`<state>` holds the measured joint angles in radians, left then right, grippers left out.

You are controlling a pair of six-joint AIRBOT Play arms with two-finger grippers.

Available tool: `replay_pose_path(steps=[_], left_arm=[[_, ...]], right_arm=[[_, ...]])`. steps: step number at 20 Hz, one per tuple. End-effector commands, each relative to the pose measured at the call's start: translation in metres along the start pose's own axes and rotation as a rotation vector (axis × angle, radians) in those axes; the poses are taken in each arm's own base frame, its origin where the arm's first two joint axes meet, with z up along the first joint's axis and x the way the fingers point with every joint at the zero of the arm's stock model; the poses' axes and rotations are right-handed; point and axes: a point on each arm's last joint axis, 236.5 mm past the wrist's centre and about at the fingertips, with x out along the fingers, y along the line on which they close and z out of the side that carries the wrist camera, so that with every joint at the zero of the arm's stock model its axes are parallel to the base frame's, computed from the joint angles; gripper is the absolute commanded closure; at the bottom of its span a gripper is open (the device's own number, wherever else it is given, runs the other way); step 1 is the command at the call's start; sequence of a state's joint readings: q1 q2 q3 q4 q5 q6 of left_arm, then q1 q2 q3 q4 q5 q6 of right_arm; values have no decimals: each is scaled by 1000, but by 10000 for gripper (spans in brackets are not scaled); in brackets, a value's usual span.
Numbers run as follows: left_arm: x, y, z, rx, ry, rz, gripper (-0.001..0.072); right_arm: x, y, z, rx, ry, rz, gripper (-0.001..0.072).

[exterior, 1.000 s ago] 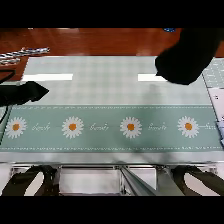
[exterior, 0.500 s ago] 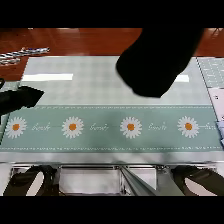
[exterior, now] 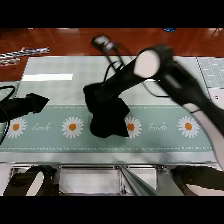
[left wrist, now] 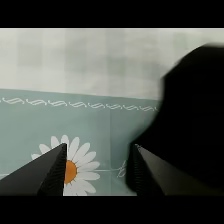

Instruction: Fold the shirts.

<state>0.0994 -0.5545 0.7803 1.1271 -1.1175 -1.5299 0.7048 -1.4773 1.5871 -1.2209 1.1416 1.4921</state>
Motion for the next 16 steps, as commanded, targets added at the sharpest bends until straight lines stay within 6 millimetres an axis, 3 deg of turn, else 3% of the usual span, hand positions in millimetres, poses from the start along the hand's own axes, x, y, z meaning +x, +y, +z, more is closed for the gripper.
replay_pose_path(steps=[1, 3, 4, 5, 7, 8, 10, 12, 14, 16], left_arm=[[8, 2, -13, -20, 34, -9, 201], [15, 2, -24, -35, 64, -20, 201], [18, 3, -29, -36, 77, -19, 201], [21, 5, -33, -40, 86, -17, 201], [26, 9, -38, -50, 96, -12, 201], [27, 10, -40, -52, 101, -11, 201], [28, 13, -40, -58, 105, -4, 201], [26, 23, -43, -72, 120, 25, 201], [21, 47, -50, -90, 147, 102, 201], [21, 68, -68, -161, 197, 145, 201]], right_arm=[[89, 32, -28, 117, 93, 143, 682], [109, 35, -29, 172, 98, 182, 642], [111, 33, -27, 184, 93, 185, 430], [107, 28, -24, 172, 87, 179, 292], [81, 5, -9, 164, 78, 158, 297], [59, -12, 2, 173, 62, 143, 298], [-3, -63, 25, 211, -21, 88, 303], [-80, -133, 28, 299, -127, -24, 303], [-146, -200, -2, 425, -181, -151, 304], [-181, -251, -59, 597, -213, -244, 304]])
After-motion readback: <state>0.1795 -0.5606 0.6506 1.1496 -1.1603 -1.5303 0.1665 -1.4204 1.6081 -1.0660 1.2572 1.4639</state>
